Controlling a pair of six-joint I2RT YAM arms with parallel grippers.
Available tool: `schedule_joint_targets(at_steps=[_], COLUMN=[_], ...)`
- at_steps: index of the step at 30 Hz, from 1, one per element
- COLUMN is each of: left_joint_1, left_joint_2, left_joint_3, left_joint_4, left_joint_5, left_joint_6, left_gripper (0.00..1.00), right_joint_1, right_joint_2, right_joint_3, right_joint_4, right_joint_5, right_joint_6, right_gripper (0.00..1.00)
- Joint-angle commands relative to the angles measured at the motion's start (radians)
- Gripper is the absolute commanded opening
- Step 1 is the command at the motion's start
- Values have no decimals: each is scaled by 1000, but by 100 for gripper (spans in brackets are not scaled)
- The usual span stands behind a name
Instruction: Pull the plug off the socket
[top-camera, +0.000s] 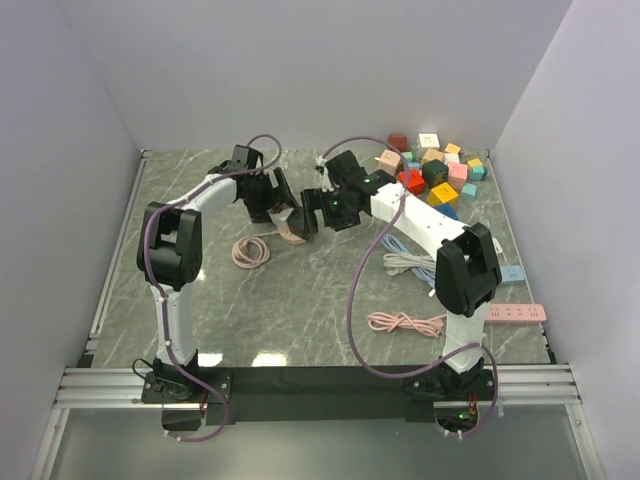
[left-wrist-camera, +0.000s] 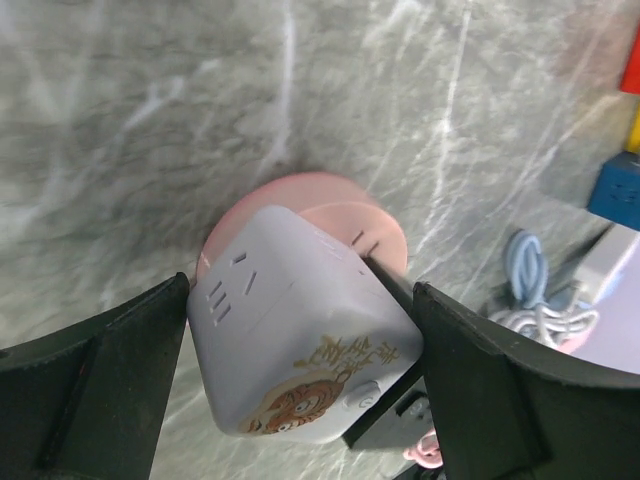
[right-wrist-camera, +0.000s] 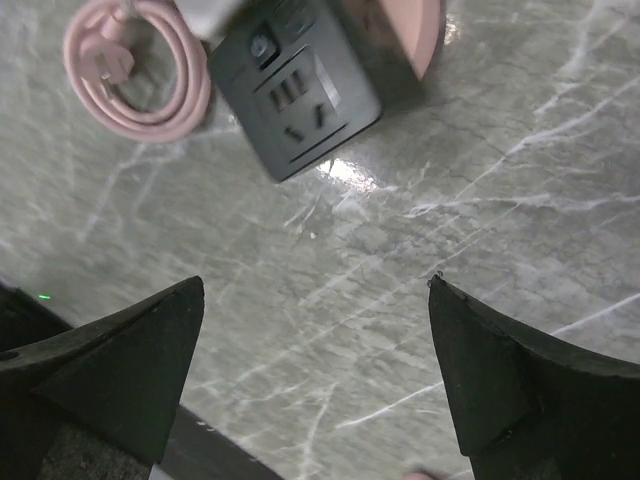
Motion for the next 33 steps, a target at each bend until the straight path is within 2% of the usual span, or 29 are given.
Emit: schedule_joint_targets(at_steps=[1, 2, 3, 7, 11, 14, 17, 19, 23, 26, 29, 33], left_joint_1=[10, 11, 13, 19, 39, 45, 51, 49, 46, 40, 34, 22], left_joint_2=[-52, -57, -61, -101, -81, -55, 6, 67, 169, 258, 324, 336], left_joint_3=[104, 117, 133, 129, 124, 137, 181, 267, 415, 523, 584, 572], left_joint_4=[-69, -92, -95, -80, -66, -79, -105, -157, -230, -330, -410, -453], left_joint_5=[-23, -30, -43, -84, -44, -37, 26, 40, 173, 221, 284, 319], left_joint_6=[49, 49, 46, 38, 41, 60, 112, 155, 231, 296, 354, 419], left_gripper=[89, 91, 99, 99, 99, 99, 99, 99, 98, 97, 97, 98], right_joint_1=[39, 42, 45, 54, 54, 55, 66, 69, 71, 72, 72, 72], right_joint_2=[-24, -19, -13, 21, 75, 131, 161, 159, 141, 121, 115, 113], right_joint_3=[53, 64, 69, 98, 159, 200, 194, 175, 136, 101, 83, 76], right_joint_4=[-14, -16, -8, 22, 32, 21, 55, 84, 118, 131, 133, 138], right_joint_5=[83, 95, 107, 123, 135, 54, 63, 81, 112, 124, 152, 169], right_joint_6=[-134, -151, -179, -246, -295, -346, -366, -377, -401, -412, -424, -424], right_gripper=[100, 100, 100, 100, 100, 100, 100, 100, 100, 100, 100, 100])
